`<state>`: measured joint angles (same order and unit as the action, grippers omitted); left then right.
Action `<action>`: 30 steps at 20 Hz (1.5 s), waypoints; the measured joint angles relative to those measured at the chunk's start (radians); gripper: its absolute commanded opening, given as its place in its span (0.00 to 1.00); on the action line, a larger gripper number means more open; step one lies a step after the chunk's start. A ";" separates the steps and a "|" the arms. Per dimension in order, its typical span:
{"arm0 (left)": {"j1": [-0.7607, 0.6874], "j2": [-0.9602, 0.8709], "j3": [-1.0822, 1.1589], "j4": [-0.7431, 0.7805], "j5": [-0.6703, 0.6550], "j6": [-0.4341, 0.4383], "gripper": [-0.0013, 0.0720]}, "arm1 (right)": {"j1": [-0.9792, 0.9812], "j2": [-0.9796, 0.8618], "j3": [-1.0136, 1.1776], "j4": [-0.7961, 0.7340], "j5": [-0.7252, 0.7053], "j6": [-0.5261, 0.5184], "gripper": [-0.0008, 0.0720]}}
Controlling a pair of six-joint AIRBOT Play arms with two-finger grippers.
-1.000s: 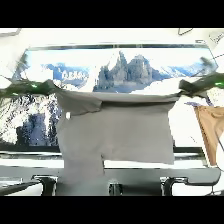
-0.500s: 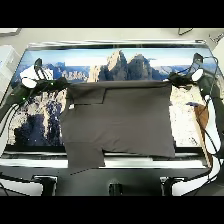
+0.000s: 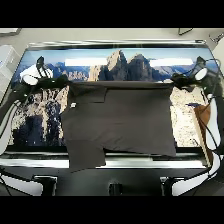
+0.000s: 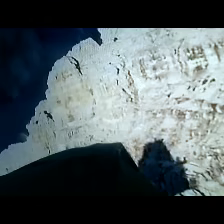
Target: Fold the clothes and pants, and hang the long-sleeved shirts on hangers.
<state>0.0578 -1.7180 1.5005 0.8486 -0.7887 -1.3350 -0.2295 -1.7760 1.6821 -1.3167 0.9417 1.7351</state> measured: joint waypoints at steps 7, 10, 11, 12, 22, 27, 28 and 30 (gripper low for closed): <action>0.064 0.010 -0.023 0.160 -0.523 -0.085 0.06 | -0.033 0.045 -0.072 -0.032 0.466 -0.075 0.07; 0.059 0.011 -0.082 0.194 -0.590 -0.104 0.06 | -0.030 0.049 -0.132 -0.038 0.521 -0.084 0.08; 0.058 0.011 -0.095 0.198 -0.604 -0.106 0.06 | -0.030 0.050 -0.144 -0.040 0.531 -0.085 0.08; 0.055 0.011 -0.103 0.200 -0.614 -0.109 0.06 | -0.030 0.050 -0.153 -0.039 0.537 -0.086 0.08; 0.047 -0.008 -0.127 0.210 -0.649 -0.129 0.07 | -0.030 0.041 -0.230 -0.026 0.550 -0.097 0.11; 0.057 -0.007 -0.111 0.213 -0.664 -0.132 0.84 | -0.037 0.042 -0.213 0.005 0.575 -0.088 0.72; 0.067 -0.001 -0.095 0.209 -0.681 -0.132 0.84 | -0.047 0.045 -0.194 0.011 0.599 -0.099 0.72; 0.102 0.022 -0.066 0.213 -0.718 -0.132 0.81 | -0.090 0.066 -0.153 0.011 0.653 -0.112 0.72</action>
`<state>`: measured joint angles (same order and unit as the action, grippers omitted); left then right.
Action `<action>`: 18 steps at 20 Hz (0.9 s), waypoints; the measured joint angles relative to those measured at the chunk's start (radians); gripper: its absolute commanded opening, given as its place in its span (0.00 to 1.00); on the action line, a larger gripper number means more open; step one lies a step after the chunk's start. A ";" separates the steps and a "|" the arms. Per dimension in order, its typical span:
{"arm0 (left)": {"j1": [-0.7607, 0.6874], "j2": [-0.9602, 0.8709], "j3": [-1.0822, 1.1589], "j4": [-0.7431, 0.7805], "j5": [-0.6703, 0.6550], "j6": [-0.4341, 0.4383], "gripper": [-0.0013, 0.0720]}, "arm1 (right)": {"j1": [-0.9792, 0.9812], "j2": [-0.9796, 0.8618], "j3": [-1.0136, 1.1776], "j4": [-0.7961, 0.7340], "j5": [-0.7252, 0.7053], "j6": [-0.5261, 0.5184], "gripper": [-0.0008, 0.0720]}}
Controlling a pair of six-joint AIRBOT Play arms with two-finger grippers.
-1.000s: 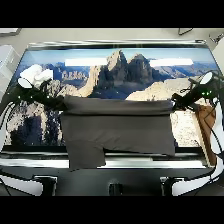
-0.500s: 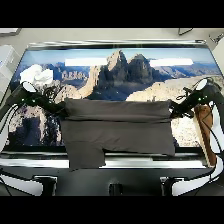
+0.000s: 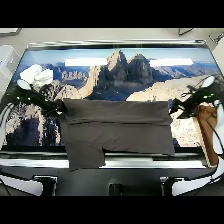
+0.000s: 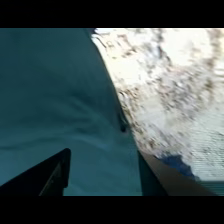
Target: Fold the clothes and pants, and hang the long-sleeved shirts on hangers.
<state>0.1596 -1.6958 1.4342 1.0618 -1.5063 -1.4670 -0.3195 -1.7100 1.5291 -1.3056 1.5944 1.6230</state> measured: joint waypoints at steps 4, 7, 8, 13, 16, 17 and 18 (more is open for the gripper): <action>0.064 0.094 -0.061 0.023 -0.049 0.013 0.81 | -0.102 0.079 -0.005 -0.022 0.077 0.000 0.72; 0.082 0.209 -0.301 0.041 -0.023 0.061 0.81 | -0.133 0.150 -0.120 -0.049 0.085 -0.016 0.72; 0.086 0.253 -0.401 0.043 0.002 0.082 0.81 | -0.138 0.171 -0.166 -0.056 0.080 -0.020 0.72; 0.092 0.411 -0.769 -0.024 0.129 0.192 0.80 | -0.148 0.224 -0.311 -0.067 0.064 -0.036 0.72; 0.076 0.441 -0.869 -0.098 0.176 0.232 0.80 | -0.150 0.234 -0.336 -0.064 0.064 -0.039 0.72; 0.065 0.443 -0.886 -0.116 0.186 0.237 0.67 | -0.150 0.236 -0.341 -0.063 0.068 -0.042 0.72; 0.051 0.446 -0.900 -0.126 0.207 0.241 0.62 | -0.150 0.237 -0.344 -0.063 0.071 -0.045 0.72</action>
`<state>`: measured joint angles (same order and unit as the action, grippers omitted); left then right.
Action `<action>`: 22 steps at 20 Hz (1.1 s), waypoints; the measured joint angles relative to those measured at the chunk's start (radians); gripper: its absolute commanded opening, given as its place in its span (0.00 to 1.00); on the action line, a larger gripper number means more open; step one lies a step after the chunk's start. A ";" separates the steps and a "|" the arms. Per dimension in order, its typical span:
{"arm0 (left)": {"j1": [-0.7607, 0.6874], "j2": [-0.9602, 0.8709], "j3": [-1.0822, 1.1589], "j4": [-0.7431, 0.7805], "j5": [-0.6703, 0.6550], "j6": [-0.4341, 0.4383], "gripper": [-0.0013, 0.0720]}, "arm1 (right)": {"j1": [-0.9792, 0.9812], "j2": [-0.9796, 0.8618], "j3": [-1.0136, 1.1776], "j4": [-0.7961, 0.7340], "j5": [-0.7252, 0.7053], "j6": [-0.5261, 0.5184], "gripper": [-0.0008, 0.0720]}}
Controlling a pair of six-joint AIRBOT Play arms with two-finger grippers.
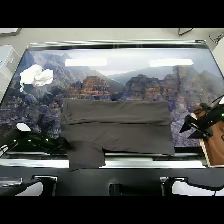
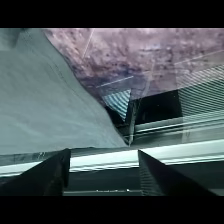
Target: Fold the clothes and pants, and hang the long-sleeved shirts on hangers.
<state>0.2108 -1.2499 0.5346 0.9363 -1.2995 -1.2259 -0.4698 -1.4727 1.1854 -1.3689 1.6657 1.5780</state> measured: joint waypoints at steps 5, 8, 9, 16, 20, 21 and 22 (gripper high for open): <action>-0.059 0.003 -0.028 -0.007 0.069 -0.016 0.06 | 0.000 0.013 -0.016 -0.006 0.017 -0.015 0.72; -0.072 0.007 -0.031 -0.011 0.061 -0.023 0.06 | 0.000 0.059 -0.104 -0.038 -0.019 -0.019 0.79; -0.074 0.008 -0.032 -0.011 0.060 -0.023 0.06 | 0.000 0.076 -0.153 -0.042 -0.042 -0.024 0.78; -0.078 0.010 -0.033 -0.013 0.053 -0.015 0.06 | 0.000 0.115 -0.387 0.018 -0.216 -0.097 0.74; -0.078 0.011 -0.033 -0.013 0.051 -0.015 0.06 | 0.000 0.119 -0.449 0.081 -0.251 -0.116 0.55; -0.078 0.011 -0.033 -0.013 0.050 -0.015 0.06 | 0.000 0.120 -0.460 0.089 -0.257 -0.120 0.41; -0.078 0.010 -0.033 -0.013 0.050 -0.015 0.06 | -0.001 0.120 -0.468 0.095 -0.265 -0.121 0.18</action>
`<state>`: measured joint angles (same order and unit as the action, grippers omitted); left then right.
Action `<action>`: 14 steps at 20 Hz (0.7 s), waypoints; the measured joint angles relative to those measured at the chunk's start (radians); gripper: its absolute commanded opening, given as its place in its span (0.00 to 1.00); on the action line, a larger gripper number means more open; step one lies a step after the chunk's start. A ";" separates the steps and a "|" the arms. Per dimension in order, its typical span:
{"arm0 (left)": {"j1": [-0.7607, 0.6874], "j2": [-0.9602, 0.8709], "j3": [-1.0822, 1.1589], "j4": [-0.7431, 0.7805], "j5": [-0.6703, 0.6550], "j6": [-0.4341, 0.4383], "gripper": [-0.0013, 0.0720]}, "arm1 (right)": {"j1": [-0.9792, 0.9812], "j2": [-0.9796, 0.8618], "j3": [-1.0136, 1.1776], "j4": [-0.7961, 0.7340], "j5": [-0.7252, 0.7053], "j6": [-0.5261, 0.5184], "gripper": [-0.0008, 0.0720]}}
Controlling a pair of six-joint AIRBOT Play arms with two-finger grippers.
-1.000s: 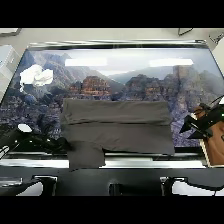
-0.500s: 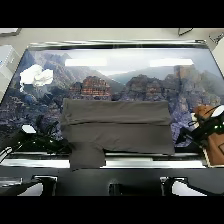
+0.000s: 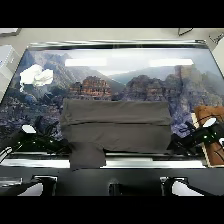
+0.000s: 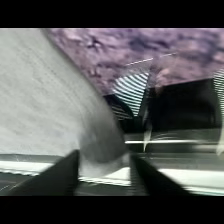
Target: Fold the clothes and pants, and hang the long-sleeved shirts on hangers.
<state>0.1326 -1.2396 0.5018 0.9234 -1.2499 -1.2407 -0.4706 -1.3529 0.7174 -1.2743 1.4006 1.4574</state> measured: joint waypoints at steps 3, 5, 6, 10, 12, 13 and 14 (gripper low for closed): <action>0.002 0.004 0.013 0.001 -0.016 0.001 0.06 | 0.000 0.000 -0.007 0.015 -0.021 -0.014 0.08; 0.014 0.021 0.048 0.003 -0.032 0.002 0.06 | 0.000 0.006 0.018 0.014 -0.033 -0.023 0.07; 0.023 0.034 0.079 0.005 -0.043 0.002 0.06 | 0.000 0.011 0.043 0.019 -0.027 -0.026 0.07; 0.042 0.044 0.247 0.025 -0.079 -0.022 0.06 | 0.042 0.014 0.210 0.034 0.009 -0.006 0.07; 0.034 0.015 0.349 0.036 -0.074 -0.043 0.06 | 0.093 -0.014 0.307 0.033 -0.005 0.018 0.07; 0.027 -0.010 0.408 0.038 -0.066 -0.056 0.06 | 0.115 -0.036 0.355 0.033 -0.020 0.035 0.07; 0.021 -0.039 0.466 0.041 -0.055 -0.066 0.06 | 0.137 -0.068 0.409 0.030 -0.038 0.056 0.07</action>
<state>0.1539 -1.2785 0.9680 0.9646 -1.3052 -1.3064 -0.3336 -1.4208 1.1259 -1.2446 1.3624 1.5131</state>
